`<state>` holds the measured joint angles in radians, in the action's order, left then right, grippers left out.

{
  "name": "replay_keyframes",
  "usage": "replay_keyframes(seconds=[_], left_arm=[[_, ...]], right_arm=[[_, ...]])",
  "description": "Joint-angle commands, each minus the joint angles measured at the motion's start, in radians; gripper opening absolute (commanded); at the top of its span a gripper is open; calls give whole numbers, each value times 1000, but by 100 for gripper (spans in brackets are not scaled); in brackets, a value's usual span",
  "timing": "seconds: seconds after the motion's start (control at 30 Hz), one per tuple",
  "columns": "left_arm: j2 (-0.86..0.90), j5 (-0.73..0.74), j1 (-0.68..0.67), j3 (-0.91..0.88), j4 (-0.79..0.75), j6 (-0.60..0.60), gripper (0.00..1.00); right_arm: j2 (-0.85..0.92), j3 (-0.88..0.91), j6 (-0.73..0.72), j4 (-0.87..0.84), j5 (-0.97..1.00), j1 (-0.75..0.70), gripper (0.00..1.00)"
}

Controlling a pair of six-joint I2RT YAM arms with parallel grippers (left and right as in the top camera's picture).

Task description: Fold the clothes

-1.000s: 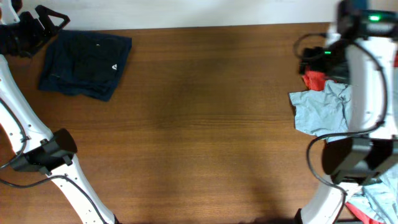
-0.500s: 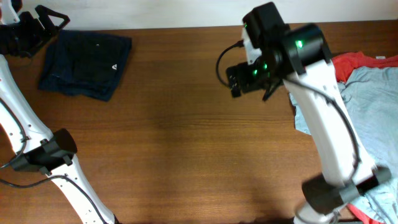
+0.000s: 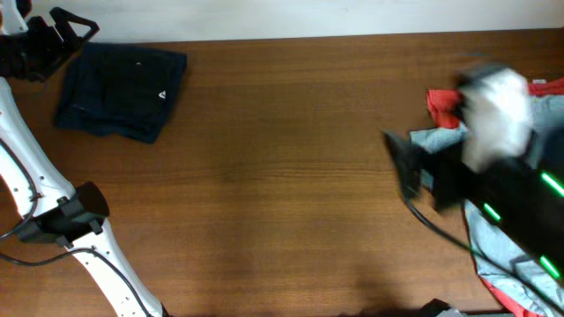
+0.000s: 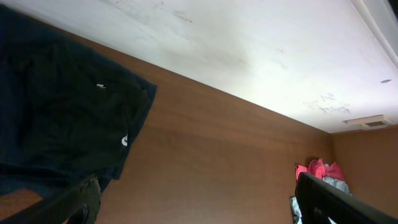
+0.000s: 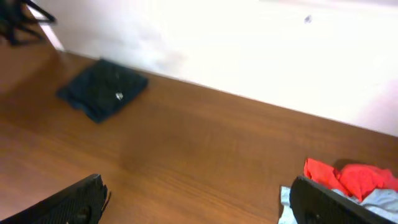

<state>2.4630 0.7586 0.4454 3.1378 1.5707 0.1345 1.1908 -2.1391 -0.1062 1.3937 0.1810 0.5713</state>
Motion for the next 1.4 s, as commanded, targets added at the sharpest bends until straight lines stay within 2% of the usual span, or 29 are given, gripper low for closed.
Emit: replay_keyframes(seconds=[0.0,0.13,0.33,0.6,0.97,1.1,1.37], left_arm=[[3,0,1,-3,2,-5,99],[3,0,1,-3,2,-5,99],[3,0,1,-3,2,-5,99],[3,0,1,-3,2,-5,99],[3,0,1,-3,2,-5,99],[3,0,1,-3,2,-5,99],[3,0,1,-3,2,-5,99]], right_arm=[[-139,141,-4,-36,17,3,99],[-372,413,-11,-179,-43,-38,99],[-734,925,-11,-491,-58,-158,99],[-994,1433,-11,-864,-149,-275,99],[-1097,1870,-13,-1401,-155,-309,99],[-1138,1951,-61,-1485,-160,-372,99],[-1188,2005,-68,-1506,-163,-459,99]])
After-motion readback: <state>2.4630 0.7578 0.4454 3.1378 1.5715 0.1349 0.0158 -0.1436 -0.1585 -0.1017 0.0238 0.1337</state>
